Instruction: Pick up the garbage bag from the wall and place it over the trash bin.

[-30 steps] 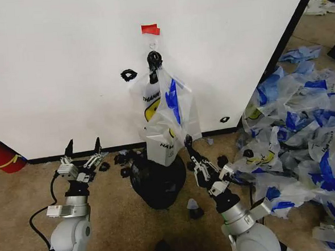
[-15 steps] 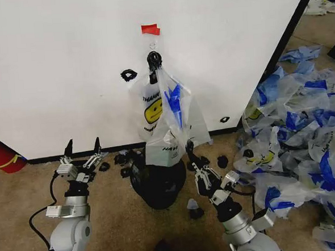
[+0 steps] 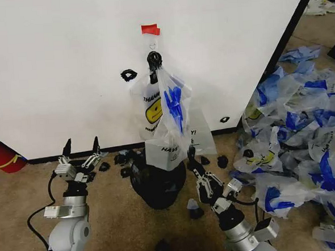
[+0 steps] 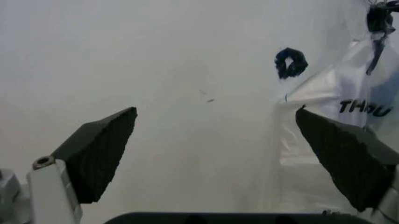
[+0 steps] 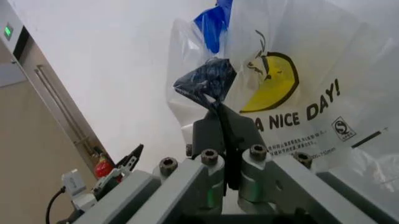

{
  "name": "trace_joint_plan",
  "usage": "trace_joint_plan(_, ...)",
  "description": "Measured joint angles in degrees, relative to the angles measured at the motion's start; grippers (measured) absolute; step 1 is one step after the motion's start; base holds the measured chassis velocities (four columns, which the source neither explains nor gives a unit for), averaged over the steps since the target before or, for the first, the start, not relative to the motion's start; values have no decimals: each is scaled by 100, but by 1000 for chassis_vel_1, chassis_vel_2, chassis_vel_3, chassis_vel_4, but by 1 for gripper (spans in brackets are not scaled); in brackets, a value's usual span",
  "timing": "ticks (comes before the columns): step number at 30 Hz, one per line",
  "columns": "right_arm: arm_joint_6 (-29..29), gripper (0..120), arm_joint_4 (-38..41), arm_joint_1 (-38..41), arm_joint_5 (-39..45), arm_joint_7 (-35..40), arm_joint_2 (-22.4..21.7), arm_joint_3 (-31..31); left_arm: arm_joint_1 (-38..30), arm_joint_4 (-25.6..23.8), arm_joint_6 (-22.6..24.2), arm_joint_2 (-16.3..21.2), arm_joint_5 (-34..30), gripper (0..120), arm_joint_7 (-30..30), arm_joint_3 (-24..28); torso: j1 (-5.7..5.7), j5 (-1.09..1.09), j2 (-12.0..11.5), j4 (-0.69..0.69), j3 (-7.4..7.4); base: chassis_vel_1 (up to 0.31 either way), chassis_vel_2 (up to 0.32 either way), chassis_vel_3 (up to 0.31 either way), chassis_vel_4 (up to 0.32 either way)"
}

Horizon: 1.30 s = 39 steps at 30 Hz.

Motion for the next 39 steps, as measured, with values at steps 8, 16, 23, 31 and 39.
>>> trace_joint_plan(8, 173, 0, -5, -330, -197, -103, 163, 97, 30, -55, -13, 17, -24, 100, 0, -8, 0, 0, 0, 0, 0, 0, 0, 0, 0)
trace_joint_plan(16, 314, 0, 38, -660, -317, -165, 246, 234, 56, -129, -16, 33, -37, 100, 2, 15, 0, 0, 0, 0, 1, 0, 0, 0, 0)
trace_joint_plan(23, 455, 0, 48, -1025, -499, -246, 331, 362, 65, -151, -16, 38, -38, 100, 6, 54, 0, 0, 0, 0, 1, 0, 0, 0, 0)
trace_joint_plan(31, 684, 0, -5, -1461, -700, -430, 426, 498, 55, -166, -19, 45, -47, 100, 9, 113, 0, 0, 0, 0, 0, 0, 0, 0, 0)
trace_joint_plan(39, 837, 0, -32, -1751, -804, -513, 482, 607, 59, -166, -40, 19, -34, 100, 14, 159, 0, 0, 0, 0, 0, 0, 0, 0, 0)
